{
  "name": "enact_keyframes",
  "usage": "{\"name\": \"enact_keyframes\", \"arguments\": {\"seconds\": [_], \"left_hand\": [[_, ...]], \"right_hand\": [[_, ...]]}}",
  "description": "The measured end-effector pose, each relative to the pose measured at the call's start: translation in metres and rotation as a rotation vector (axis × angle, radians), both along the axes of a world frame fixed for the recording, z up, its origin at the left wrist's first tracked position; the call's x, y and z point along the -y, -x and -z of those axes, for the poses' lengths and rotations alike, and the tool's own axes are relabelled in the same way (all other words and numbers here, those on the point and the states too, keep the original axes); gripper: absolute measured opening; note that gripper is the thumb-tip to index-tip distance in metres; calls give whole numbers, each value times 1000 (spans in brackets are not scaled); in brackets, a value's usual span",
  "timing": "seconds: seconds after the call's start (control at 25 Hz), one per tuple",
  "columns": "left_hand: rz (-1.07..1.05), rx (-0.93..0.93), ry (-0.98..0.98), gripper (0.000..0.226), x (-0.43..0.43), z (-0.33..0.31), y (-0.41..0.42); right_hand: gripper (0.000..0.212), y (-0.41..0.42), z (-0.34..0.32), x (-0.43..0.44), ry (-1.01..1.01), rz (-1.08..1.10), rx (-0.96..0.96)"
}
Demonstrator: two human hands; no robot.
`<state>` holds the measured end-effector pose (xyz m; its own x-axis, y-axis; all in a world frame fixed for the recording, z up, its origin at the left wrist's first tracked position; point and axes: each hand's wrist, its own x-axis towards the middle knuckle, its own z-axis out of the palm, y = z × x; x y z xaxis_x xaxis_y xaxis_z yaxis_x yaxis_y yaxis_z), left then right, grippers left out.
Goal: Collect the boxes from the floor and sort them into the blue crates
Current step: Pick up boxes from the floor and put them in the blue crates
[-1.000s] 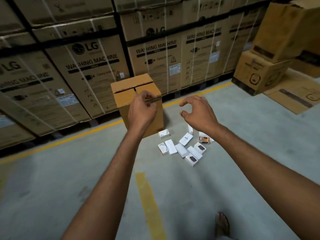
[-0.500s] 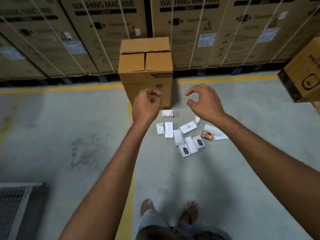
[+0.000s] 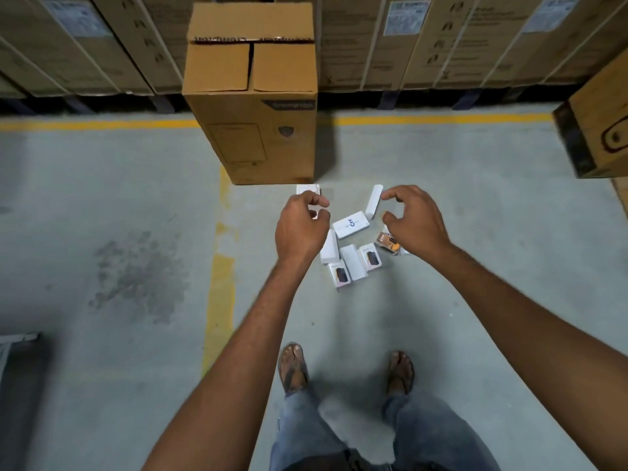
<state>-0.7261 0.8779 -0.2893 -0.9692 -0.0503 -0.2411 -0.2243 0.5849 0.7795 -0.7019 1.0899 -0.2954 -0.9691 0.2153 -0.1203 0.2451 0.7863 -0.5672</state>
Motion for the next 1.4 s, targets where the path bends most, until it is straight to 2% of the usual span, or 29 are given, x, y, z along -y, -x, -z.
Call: {"name": "enact_keyframes", "arguments": {"seconds": [0.16,0.36,0.68,0.88,1.0,1.16,1.28,1.4], "left_hand": [[-59,65,6,17,-55,48,-7],[-303,244,-184,13,-123,156,-31],[-190,421,-59,15,-162,397,-67],[-53,334,25,19,-166,547,-53],[-149,321,64,38,-175,618,-37],[-260,368,212,50,-187,685,-22],[-294,293,201,48,-195,713,-17],[-339,211,246,50,-202,728,-12]], "right_hand": [[34,-2,63,-52,46,-12,68],[33,-9,174,-119,48,-124,164],[31,-17,396,-154,30,-180,290],[33,4,540,-149,-22,-257,322],[42,23,614,-152,-128,-262,327],[53,39,685,-153,-288,-260,335],[65,42,719,-139,-277,-181,302],[65,53,736,-132,-262,-124,200]]}}
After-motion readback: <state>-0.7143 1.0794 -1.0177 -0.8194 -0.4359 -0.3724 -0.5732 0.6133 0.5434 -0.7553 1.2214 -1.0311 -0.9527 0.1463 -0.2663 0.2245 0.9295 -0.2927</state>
